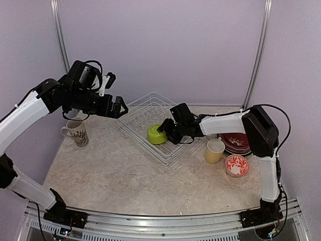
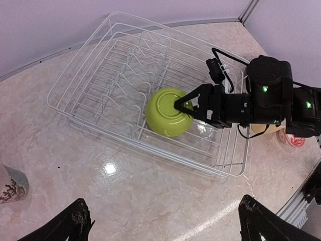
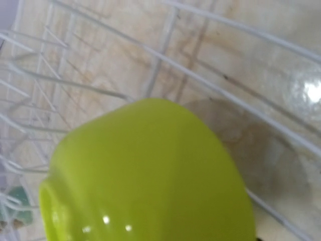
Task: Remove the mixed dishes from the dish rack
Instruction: Grab the bowl from the dish rack, then pass from the right arm to the left
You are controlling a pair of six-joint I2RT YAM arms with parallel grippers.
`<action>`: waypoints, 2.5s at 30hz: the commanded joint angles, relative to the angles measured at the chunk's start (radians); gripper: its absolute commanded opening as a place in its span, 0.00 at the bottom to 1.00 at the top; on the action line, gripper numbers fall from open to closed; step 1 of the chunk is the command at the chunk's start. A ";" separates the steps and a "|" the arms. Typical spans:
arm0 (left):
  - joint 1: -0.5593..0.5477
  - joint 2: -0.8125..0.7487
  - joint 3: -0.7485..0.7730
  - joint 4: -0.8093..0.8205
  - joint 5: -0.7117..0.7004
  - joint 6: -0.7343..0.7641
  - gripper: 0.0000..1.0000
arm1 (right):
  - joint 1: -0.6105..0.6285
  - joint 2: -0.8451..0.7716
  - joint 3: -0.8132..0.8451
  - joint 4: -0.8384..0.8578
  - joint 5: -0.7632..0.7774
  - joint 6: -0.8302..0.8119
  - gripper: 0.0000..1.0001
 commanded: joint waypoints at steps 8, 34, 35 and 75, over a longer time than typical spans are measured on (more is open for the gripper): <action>0.009 0.029 -0.025 0.016 -0.054 0.021 0.99 | 0.008 -0.064 -0.040 -0.032 0.070 -0.112 0.50; 0.139 0.053 -0.062 0.145 0.336 -0.160 0.99 | -0.026 -0.324 -0.186 0.173 -0.002 -0.790 0.36; 0.147 0.056 -0.066 0.163 0.375 -0.186 0.99 | -0.028 -0.331 -0.186 0.165 0.003 -0.832 0.36; 0.169 0.430 -0.335 1.976 1.120 -1.309 0.79 | -0.164 -0.470 -0.404 0.925 -0.807 -0.154 0.36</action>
